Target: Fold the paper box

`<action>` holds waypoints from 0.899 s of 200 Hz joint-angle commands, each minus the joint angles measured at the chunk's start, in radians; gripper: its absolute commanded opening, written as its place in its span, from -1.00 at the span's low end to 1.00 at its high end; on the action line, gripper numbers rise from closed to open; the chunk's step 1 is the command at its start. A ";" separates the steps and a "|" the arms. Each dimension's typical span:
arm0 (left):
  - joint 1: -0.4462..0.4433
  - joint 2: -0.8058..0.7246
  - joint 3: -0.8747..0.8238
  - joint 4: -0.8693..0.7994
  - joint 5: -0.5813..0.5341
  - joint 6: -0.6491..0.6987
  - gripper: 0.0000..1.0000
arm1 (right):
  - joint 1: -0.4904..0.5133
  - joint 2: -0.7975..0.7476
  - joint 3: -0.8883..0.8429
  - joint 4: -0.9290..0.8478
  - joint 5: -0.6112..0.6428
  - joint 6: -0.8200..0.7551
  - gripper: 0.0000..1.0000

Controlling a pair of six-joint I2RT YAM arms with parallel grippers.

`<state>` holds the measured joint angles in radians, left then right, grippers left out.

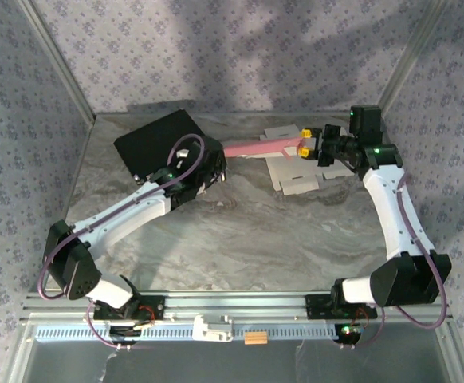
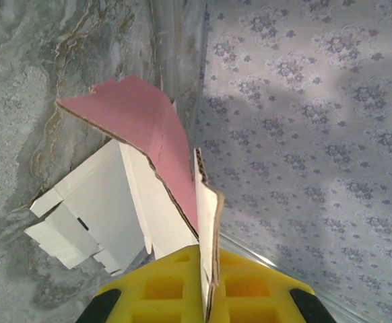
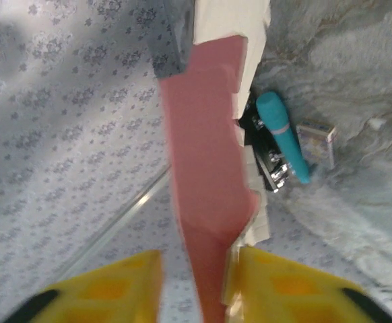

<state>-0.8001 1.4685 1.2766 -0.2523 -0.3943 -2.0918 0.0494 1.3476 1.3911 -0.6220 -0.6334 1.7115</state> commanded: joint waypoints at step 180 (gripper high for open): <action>0.026 -0.008 0.104 -0.104 -0.012 -0.157 -1.00 | 0.148 -0.265 -0.424 0.462 0.302 0.146 0.05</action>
<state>-0.7803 1.4681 1.3449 -0.3428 -0.4084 -2.0880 0.1722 1.0832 0.9581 -0.2646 -0.4099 1.7721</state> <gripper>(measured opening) 0.068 0.528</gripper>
